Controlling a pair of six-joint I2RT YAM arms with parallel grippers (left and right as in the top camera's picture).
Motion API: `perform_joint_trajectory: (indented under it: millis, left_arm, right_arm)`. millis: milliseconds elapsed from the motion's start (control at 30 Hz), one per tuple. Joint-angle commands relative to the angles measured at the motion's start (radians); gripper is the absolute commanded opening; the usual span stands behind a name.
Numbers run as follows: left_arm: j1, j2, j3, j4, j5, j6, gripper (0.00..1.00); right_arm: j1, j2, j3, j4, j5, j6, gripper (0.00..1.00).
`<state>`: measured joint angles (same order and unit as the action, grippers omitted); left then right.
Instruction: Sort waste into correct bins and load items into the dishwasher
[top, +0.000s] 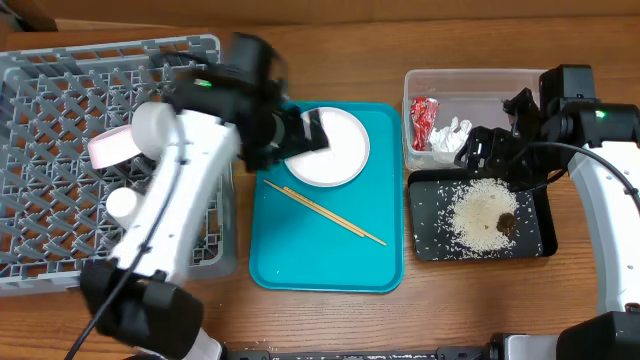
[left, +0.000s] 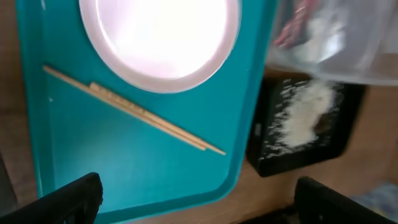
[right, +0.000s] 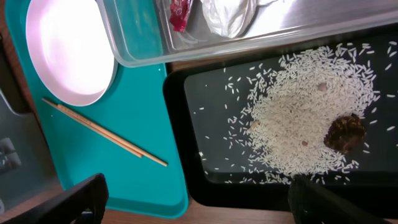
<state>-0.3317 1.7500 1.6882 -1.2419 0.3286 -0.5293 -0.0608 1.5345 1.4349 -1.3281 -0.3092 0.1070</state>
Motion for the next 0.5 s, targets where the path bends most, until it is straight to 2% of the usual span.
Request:
perform_joint_trajectory:
  millis: [0, 233, 467]
  left_arm:
    - [-0.137, 0.059, -0.106, 0.058, -0.212, -0.244, 1.0]
    - [-0.282, 0.224, -0.216, 0.171, -0.209, -0.326, 1.0]
    - [-0.282, 0.355, -0.217, 0.182, -0.212, -0.35, 1.0]
  right_arm:
    - [0.001, -0.028, 0.027, 0.0, 0.003, -0.007, 0.94]
    - [0.001, -0.028, 0.027, -0.002, 0.003, -0.007, 0.94]
    - [0.001, -0.028, 0.027, -0.003, 0.002, -0.007, 0.94]
